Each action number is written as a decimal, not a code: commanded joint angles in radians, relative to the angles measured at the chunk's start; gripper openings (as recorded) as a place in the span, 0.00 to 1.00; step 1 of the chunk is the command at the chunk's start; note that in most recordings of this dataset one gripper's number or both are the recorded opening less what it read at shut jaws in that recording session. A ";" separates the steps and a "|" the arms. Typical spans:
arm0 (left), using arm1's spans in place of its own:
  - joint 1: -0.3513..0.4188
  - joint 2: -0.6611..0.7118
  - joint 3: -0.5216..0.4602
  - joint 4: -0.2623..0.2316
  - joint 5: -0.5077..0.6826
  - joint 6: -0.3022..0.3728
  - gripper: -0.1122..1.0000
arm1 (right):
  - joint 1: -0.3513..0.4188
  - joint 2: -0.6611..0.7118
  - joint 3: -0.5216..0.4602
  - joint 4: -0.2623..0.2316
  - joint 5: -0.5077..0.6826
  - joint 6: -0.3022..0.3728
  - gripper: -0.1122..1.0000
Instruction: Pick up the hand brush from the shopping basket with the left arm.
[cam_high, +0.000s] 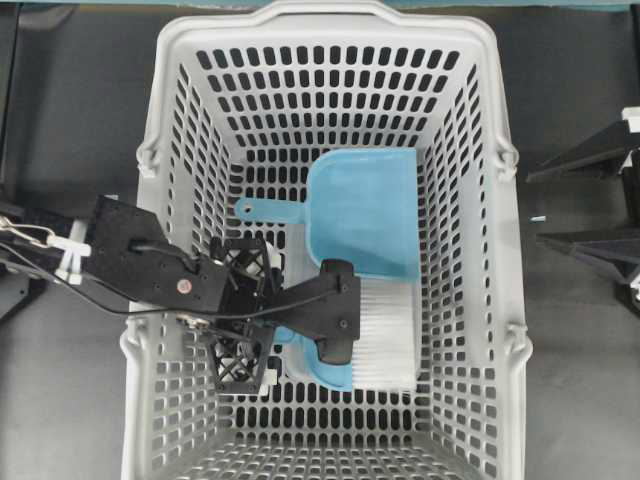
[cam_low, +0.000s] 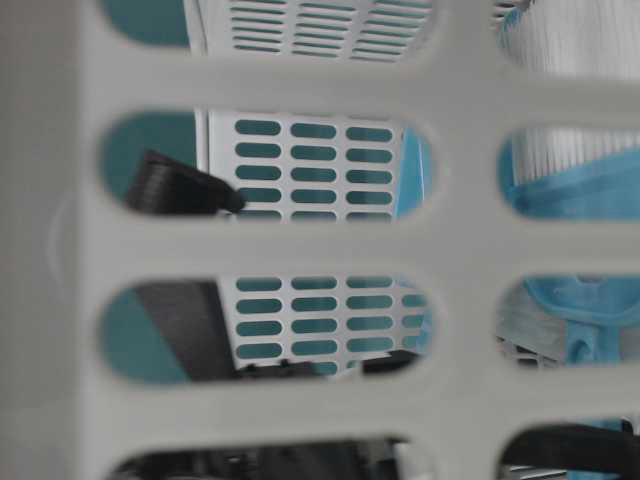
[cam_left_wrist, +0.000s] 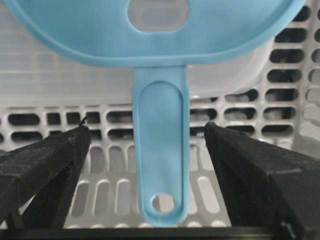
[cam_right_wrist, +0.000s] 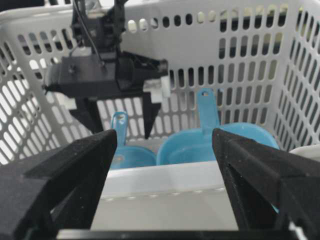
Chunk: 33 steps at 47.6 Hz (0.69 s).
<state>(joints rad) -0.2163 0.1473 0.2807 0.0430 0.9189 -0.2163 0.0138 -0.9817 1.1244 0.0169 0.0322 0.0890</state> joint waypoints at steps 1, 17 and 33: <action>-0.003 0.011 0.014 0.002 -0.040 0.002 0.92 | 0.002 0.005 -0.014 0.005 -0.005 0.002 0.76; -0.003 0.044 0.058 0.002 -0.126 0.002 0.92 | 0.002 0.006 0.000 0.005 -0.011 0.002 0.76; -0.003 0.044 0.058 0.002 -0.127 -0.009 0.91 | 0.002 0.005 0.005 0.005 -0.011 0.002 0.76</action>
<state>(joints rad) -0.2163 0.1979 0.3451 0.0414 0.7961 -0.2209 0.0138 -0.9817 1.1336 0.0169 0.0307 0.0905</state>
